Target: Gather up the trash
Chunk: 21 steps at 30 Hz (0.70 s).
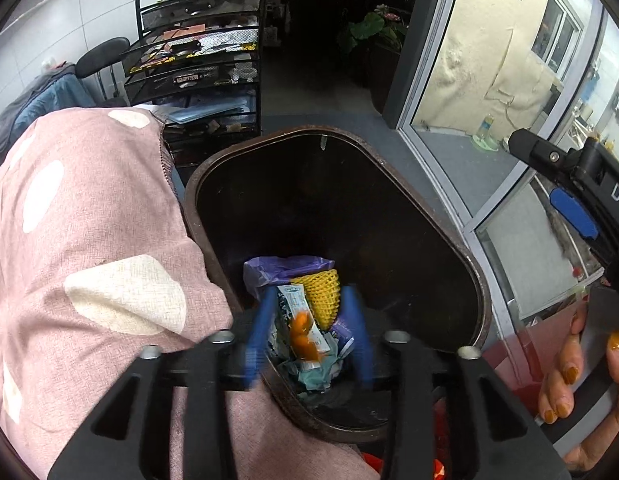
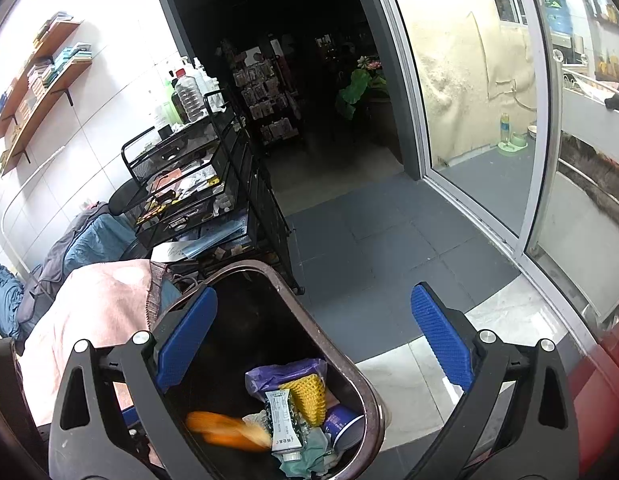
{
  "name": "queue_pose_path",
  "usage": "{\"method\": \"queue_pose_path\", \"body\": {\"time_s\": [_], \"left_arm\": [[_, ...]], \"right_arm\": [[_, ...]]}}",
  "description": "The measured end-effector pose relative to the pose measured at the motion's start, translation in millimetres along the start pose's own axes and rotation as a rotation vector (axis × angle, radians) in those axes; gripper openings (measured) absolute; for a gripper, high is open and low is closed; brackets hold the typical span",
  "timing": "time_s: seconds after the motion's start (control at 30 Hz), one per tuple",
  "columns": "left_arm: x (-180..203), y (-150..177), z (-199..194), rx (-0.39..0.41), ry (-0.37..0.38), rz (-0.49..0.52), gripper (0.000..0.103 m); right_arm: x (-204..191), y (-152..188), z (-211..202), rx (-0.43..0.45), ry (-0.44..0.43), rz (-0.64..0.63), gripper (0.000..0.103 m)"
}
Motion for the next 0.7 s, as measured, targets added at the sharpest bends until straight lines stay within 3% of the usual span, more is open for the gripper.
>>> {"method": "queue_pose_path", "body": {"time_s": [0.03, 0.13, 0.3, 0.7], "left_arm": [[1, 0, 0, 0.001, -0.004, 0.007, 0.059], [3, -1, -1, 0.004, -0.028, 0.039, 0.065], [-1, -1, -8, 0.027, -0.044, 0.035, 0.069], [-34, 14, -75, 0.192, -0.144, -0.039, 0.081]], "right_arm": [[0, 0, 0, 0.0, 0.0, 0.001, 0.096], [0, 0, 0, -0.001, -0.001, 0.002, 0.096], [-4, 2, -2, 0.004, -0.008, 0.003, 0.097], [-30, 13, -16, 0.052, -0.068, -0.078, 0.097]]}}
Point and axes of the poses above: each gripper's, at about its wrist camera, not at the fingertips, and z roughly the way its jaws point, x to its right, y to its underside, the point moved 8 cm from there along z, roughly the way its jaws point, and after that the axes turned 11 degrees about z, right-handed, at the moved point
